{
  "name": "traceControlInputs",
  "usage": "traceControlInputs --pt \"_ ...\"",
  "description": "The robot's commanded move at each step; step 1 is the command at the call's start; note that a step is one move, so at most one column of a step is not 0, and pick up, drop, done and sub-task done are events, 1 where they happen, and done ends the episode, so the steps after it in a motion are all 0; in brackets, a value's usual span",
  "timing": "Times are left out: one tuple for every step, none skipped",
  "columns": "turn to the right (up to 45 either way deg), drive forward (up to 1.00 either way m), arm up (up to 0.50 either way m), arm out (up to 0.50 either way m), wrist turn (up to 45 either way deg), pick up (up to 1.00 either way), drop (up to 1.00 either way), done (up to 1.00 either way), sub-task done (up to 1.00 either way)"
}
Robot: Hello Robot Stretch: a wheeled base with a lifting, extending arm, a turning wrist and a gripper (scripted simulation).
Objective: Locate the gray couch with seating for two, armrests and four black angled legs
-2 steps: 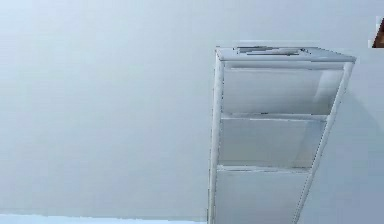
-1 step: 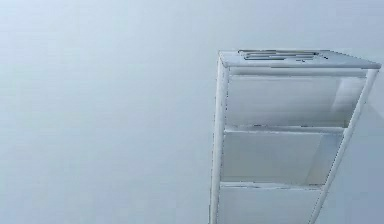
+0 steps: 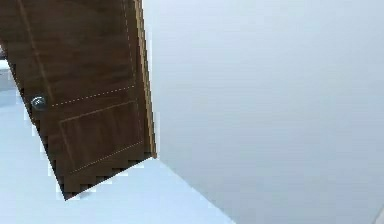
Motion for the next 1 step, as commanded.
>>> traceControlInputs --pt "-45.0 0.0 0.0 0.0 0.0 0.0 0.0 0.0 0.0"
